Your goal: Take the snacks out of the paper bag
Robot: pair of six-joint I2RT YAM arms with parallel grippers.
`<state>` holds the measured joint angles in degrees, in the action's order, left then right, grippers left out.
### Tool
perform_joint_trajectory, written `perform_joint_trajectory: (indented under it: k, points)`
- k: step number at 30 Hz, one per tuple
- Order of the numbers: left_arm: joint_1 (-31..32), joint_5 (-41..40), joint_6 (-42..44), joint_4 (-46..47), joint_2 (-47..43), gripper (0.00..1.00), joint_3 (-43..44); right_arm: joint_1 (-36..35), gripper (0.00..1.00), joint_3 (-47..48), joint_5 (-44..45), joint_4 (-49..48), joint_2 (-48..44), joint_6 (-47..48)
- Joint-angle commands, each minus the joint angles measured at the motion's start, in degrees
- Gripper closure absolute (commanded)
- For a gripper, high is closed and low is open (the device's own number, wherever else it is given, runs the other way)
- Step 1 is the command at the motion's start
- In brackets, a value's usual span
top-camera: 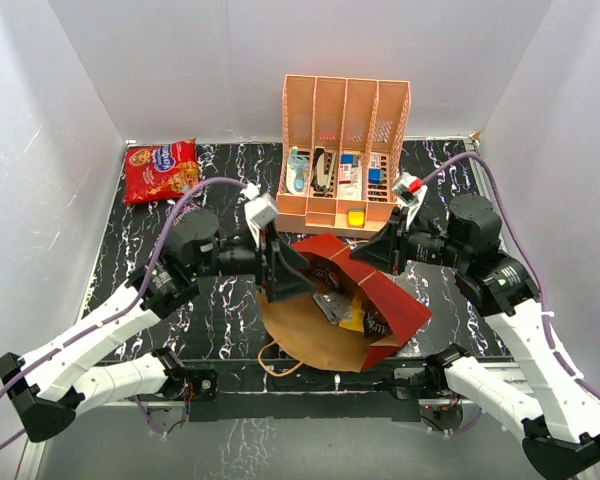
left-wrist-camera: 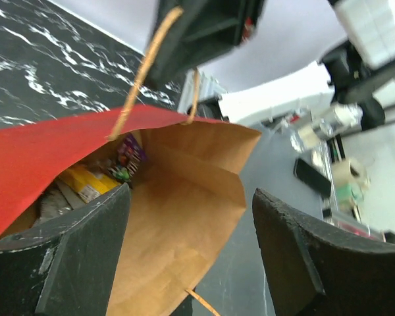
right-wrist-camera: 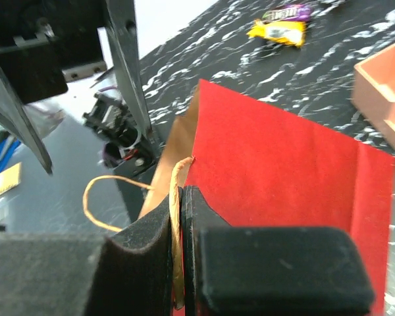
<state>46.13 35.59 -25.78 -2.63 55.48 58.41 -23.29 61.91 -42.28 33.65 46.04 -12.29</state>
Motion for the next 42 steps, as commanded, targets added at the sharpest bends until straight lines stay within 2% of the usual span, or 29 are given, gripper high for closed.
perform_joint_trajectory:
  k: [1,9,14,18,20,23,24,27,30,35,39,42]
  points:
    - [6.7,-1.8,5.0,-2.4,-1.0,0.29,-2.2,-0.1,0.92,-3.1,-13.2,-8.2,2.1,-3.5]
    - [12.7,-5.7,8.6,-6.0,-3.7,0.34,-6.6,-0.9,0.92,-13.0,-15.4,-19.5,0.4,-11.6]
    - [15.6,-9.3,10.7,-3.4,-7.4,0.36,-13.1,-1.0,0.92,-13.6,-14.8,-20.0,1.0,-11.3]
    - [19.6,-15.0,12.7,-3.1,-5.5,0.36,-15.1,-1.0,0.92,-12.2,-13.9,-18.8,1.1,-10.3]
    - [22.7,-20.2,13.5,-2.3,-3.4,0.38,-15.4,-1.0,0.92,-11.6,-13.6,-18.1,1.0,-9.8]
    - [27.8,-34.6,11.5,-0.2,-0.5,0.40,-16.3,-1.0,0.92,-11.1,-12.4,-17.2,0.6,-9.6]
    - [29.4,-41.5,9.5,1.0,0.3,0.40,-16.9,-1.0,0.92,-11.1,-11.9,-17.0,0.5,-9.5]
    - [33.4,-54.5,2.5,6.5,2.3,0.40,-19.3,-0.9,0.93,-11.1,-10.9,-16.8,-0.1,-9.4]
    - [35.6,-64.6,-5.9,7.5,6.1,0.40,-20.5,-0.9,0.92,-10.7,-9.9,-16.4,-0.2,-9.2]
    - [36.0,-74.0,-18.7,-1.4,16.2,0.39,-15.2,-1.0,0.92,-9.8,-9.2,-14.9,-0.1,-8.5]
    - [36.0,-77.3,-21.1,-4.7,23.2,0.38,-11.8,-1.0,0.92,-9.5,-8.8,-14.5,-0.4,-8.1]
    - [36.0,-80.0,-16.8,-0.5,26.2,0.34,-12.0,-1.0,0.92,-9.5,-8.6,-14.6,-0.7,-8.4]
